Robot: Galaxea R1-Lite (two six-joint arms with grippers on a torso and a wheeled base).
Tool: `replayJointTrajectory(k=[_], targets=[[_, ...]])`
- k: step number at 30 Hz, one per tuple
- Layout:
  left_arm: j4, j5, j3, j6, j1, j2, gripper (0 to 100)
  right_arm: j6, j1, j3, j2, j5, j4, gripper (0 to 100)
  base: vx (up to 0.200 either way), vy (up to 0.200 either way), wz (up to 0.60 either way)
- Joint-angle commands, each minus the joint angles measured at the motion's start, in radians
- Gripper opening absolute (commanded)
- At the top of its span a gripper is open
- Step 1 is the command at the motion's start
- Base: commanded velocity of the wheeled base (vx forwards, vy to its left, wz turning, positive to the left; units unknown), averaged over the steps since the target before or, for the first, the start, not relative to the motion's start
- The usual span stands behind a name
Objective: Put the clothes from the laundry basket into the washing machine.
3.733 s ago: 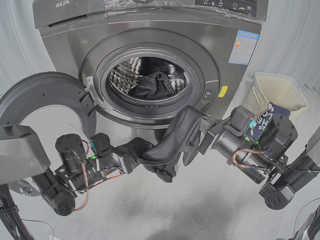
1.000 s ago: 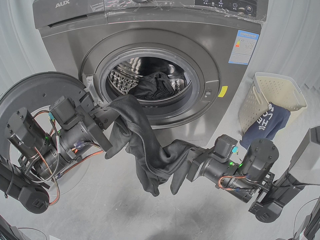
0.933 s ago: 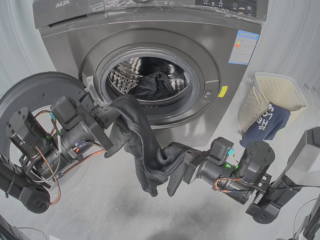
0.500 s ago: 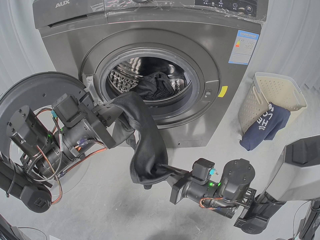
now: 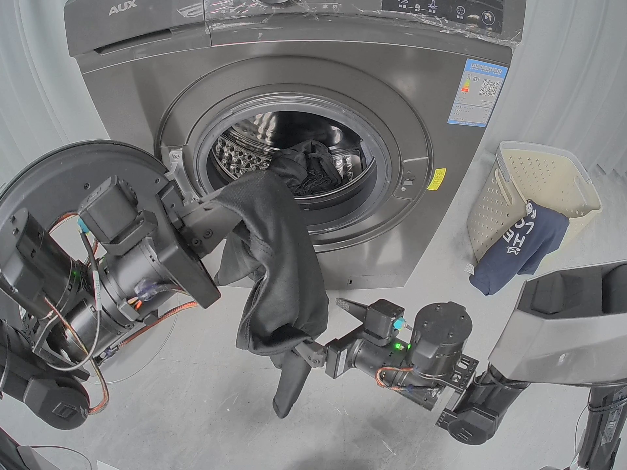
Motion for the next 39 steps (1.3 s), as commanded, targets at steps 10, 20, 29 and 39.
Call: replayJointTrajectory(k=[10,20,29,39], targets=[[0.0,-0.001,0.026,-0.003,-0.02,-0.034,0,-0.021,-0.071,-0.219,0.162,0.011,0.001,100,0.0,0.0,0.0],[0.0,0.0,0.018,-0.005,-0.017,-0.037,0,-0.027,-0.079,-0.299,0.238,0.011,-0.001,100,0.0,0.0,0.0],[0.0,0.0,0.015,-0.008,-0.011,-0.032,0,-0.024,-0.082,-0.317,0.238,0.009,-0.002,0,0.0,0.0,0.0],[0.008,0.0,0.011,-0.008,0.079,-0.007,0,-0.02,-0.154,-0.273,0.162,0.003,-0.002,0,0.0,0.0,0.0]])
